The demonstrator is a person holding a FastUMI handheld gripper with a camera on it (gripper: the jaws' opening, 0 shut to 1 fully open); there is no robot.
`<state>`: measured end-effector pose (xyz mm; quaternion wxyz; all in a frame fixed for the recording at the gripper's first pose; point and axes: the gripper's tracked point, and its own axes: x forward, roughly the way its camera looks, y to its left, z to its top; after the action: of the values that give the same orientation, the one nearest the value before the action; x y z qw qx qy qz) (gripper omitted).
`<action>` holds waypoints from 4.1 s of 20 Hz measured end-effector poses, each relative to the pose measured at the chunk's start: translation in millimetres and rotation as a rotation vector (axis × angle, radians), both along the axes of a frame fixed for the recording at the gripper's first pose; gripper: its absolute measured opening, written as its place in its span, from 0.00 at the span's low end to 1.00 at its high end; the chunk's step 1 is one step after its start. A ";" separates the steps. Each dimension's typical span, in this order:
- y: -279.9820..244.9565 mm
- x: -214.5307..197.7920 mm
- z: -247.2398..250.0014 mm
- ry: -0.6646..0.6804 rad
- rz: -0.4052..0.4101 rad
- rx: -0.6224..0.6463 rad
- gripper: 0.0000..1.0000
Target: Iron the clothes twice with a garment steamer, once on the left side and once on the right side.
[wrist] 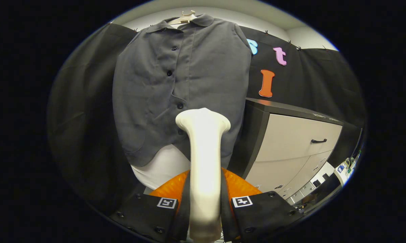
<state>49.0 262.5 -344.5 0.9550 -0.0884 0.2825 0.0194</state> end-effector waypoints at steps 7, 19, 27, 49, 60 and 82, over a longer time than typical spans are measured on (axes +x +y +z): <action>7.4 3.5 53.6 -0.105 -0.026 0.012 0.46; 78.5 31.4 202.6 -0.418 -0.087 -0.033 0.45; 148.0 63.5 252.9 -0.555 -0.009 0.052 0.45; 217.8 146.1 193.9 -0.485 0.083 0.031 0.45; 211.8 132.9 182.0 -0.466 0.058 0.009 0.45; 193.5 65.0 85.1 -0.266 0.039 -0.002 0.45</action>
<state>114.0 456.1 -259.5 0.9834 -0.0965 0.1514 0.0258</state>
